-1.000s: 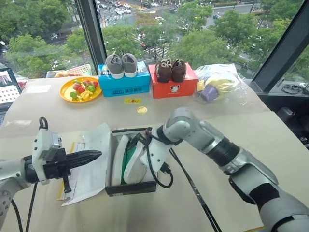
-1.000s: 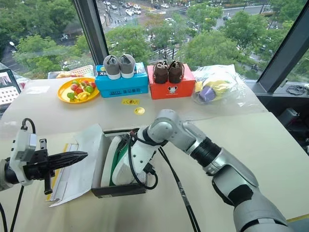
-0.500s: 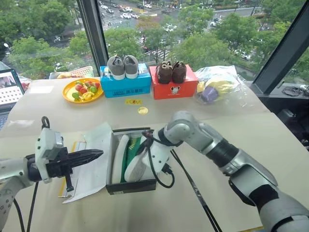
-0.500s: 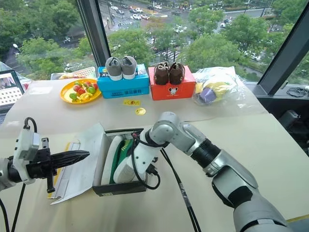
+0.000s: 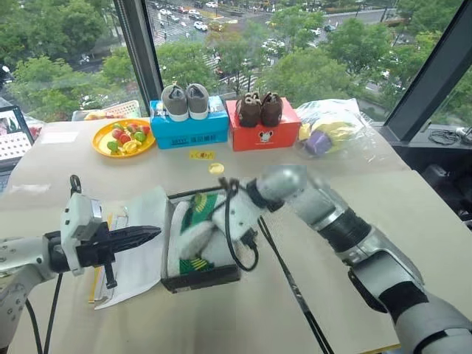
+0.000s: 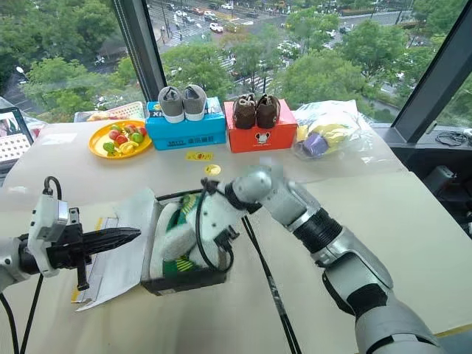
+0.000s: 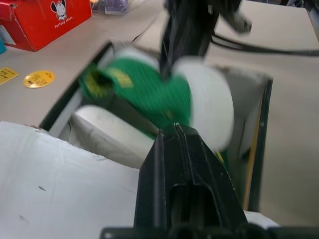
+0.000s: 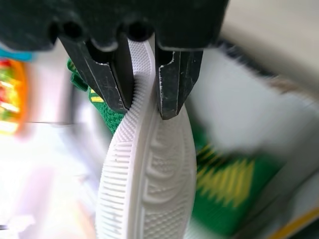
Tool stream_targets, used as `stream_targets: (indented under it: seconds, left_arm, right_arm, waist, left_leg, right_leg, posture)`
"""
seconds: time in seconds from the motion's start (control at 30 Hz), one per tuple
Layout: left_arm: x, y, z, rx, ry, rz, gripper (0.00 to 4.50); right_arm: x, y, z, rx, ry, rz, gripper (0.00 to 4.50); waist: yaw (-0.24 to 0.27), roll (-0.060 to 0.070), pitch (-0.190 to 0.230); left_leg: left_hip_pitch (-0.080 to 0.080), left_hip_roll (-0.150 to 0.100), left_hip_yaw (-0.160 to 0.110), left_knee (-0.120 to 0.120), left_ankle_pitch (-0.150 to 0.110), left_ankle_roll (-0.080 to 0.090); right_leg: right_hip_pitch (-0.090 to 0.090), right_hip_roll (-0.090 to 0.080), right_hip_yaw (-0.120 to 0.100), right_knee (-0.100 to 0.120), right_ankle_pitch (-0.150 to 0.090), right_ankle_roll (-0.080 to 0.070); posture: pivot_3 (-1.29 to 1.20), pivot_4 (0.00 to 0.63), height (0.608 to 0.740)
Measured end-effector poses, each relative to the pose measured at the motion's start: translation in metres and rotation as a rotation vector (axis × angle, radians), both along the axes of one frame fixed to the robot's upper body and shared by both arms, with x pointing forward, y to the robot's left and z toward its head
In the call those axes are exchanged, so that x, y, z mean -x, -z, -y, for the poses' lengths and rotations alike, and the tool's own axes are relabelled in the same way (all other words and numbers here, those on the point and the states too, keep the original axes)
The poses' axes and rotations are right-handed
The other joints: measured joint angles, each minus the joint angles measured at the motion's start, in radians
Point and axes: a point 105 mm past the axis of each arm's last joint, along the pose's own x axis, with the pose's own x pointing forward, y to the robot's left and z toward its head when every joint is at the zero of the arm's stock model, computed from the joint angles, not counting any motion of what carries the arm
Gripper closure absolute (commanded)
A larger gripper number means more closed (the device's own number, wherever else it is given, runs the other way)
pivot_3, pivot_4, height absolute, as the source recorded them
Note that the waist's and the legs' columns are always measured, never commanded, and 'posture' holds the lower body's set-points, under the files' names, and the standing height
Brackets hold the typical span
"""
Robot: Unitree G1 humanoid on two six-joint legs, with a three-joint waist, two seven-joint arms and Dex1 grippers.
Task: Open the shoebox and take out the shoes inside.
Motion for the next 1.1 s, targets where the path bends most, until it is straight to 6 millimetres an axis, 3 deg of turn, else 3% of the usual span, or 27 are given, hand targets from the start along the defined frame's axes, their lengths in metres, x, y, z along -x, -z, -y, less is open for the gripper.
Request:
stream_targets:
  seconds: [0.1,0.3,0.5,0.6,0.73,0.8,0.83,0.9,0.97,1.03,1.07,1.1]
  left_arm:
    - [-0.001,0.001,-0.002,-0.006,-0.007,-0.003,4.5]
    - [-0.002,0.002,-0.004,-0.005,-0.01,-0.007,4.5]
    - [-0.004,0.0,-0.002,-0.017,0.006,0.012,4.5]
    - [-0.004,0.001,-0.002,-0.02,0.009,0.009,4.5]
    - [-0.003,0.002,-0.002,-0.023,0.011,0.005,4.5]
    - [-0.003,0.002,-0.002,-0.024,0.01,0.002,4.5]
    - [-0.002,0.003,-0.003,-0.024,0.009,0.001,4.5]
    - [-0.001,0.005,-0.005,-0.023,-0.005,-0.009,4.5]
    - [-0.001,0.005,-0.006,-0.023,-0.01,-0.007,4.5]
    - [-0.002,0.003,-0.005,-0.023,-0.009,0.001,4.5]
    - [-0.002,0.003,-0.005,-0.023,-0.013,0.001,4.5]
    - [-0.002,0.003,-0.005,-0.021,-0.013,0.003,4.5]
  right_arm:
    - [0.001,-0.016,0.003,-0.084,0.044,-0.092,4.09]
    - [0.007,-0.026,0.008,-0.24,0.129,-0.399,4.09]
    - [-0.001,-0.049,0.006,-0.533,0.249,-0.783,4.09]
    - [-0.017,-0.076,0.012,-0.785,0.322,-0.956,4.09]
    - [-0.033,-0.133,0.05,-1.061,0.381,-0.939,4.09]
    - [-0.039,-0.152,0.084,-1.154,0.477,-0.811,4.09]
    - [-0.043,-0.152,0.11,-1.152,0.598,-0.658,4.09]
    - [-0.049,-0.139,0.143,-1.108,0.793,-0.466,4.09]
    - [-0.057,-0.105,0.17,-0.986,1.004,-0.334,4.09]
    - [-0.056,-0.055,0.175,-0.742,1.145,-0.201,4.09]
    - [-0.053,-0.018,0.177,-0.555,1.201,-0.144,4.09]
    - [-0.05,0.002,0.179,-0.461,1.225,-0.106,4.09]
  waist:
    - [0.002,0.0,0.0]
    - [0.001,0.0,0.0]
    - [-0.001,0.0,0.0]
    - [-0.002,0.001,0.0]
    - [0.005,0.001,0.001]
    - [0.012,0.001,0.001]
    - [0.019,0.001,0.001]
    - [0.021,0.0,0.0]
    - [0.017,0.0,0.0]
    - [0.002,0.0,0.0]
    - [-0.004,0.0,0.0]
    - [-0.007,0.0,0.0]
  left_leg:
    - [-0.001,0.0,0.0,0.0,0.0,0.001]
    - [-0.003,0.001,0.0,0.0,-0.001,0.001]
    - [-0.003,0.001,-0.001,0.0,-0.001,0.0]
    - [-0.006,0.001,0.0,0.0,-0.001,0.0]
    - [-0.013,0.0,-0.002,0.001,0.0,0.0]
    - [-0.014,0.0,-0.003,0.0,-0.001,0.001]
    - [-0.016,-0.002,-0.003,0.0,-0.001,0.002]
    - [-0.015,-0.003,-0.002,0.0,-0.003,0.003]
    - [-0.015,-0.006,-0.002,-0.001,-0.003,0.004]
    - [-0.016,-0.007,-0.001,-0.002,-0.003,0.004]
    - [-0.015,-0.007,-0.001,-0.002,-0.003,0.004]
    - [-0.015,-0.007,-0.001,-0.002,-0.003,0.004]
  right_leg:
    - [0.0,0.0,-0.001,-0.001,0.0,0.0]
    - [-0.001,0.0,-0.001,-0.002,0.0,0.0]
    - [-0.001,0.0,-0.001,-0.001,0.0,-0.001]
    - [-0.003,0.0,-0.001,-0.001,0.0,0.0]
    - [-0.009,0.0,-0.003,-0.002,0.001,-0.001]
    - [-0.009,-0.001,-0.004,-0.003,0.001,-0.001]
    - [-0.009,-0.001,-0.004,-0.003,0.0,0.0]
    - [-0.009,-0.002,-0.001,-0.004,-0.001,0.003]
    - [-0.01,-0.003,0.001,-0.004,-0.003,0.006]
    - [-0.012,-0.004,0.005,-0.003,-0.004,0.007]
    - [-0.012,-0.004,0.005,-0.003,-0.004,0.008]
    - [-0.012,-0.004,0.006,-0.003,-0.004,0.008]
  posture:
    - [0.0,0.15,0.731]
    - [0.0,0.15,0.731]
    - [0.0,0.15,0.731]
    - [0.0,0.15,0.731]
    - [0.0,0.15,0.731]
    - [0.0,0.15,0.731]
    - [0.0,0.15,0.731]
    - [0.0,0.15,0.731]
    - [0.0,0.15,0.731]
    - [0.0,0.15,0.731]
    - [0.0,0.15,0.731]
    - [0.0,0.15,0.731]
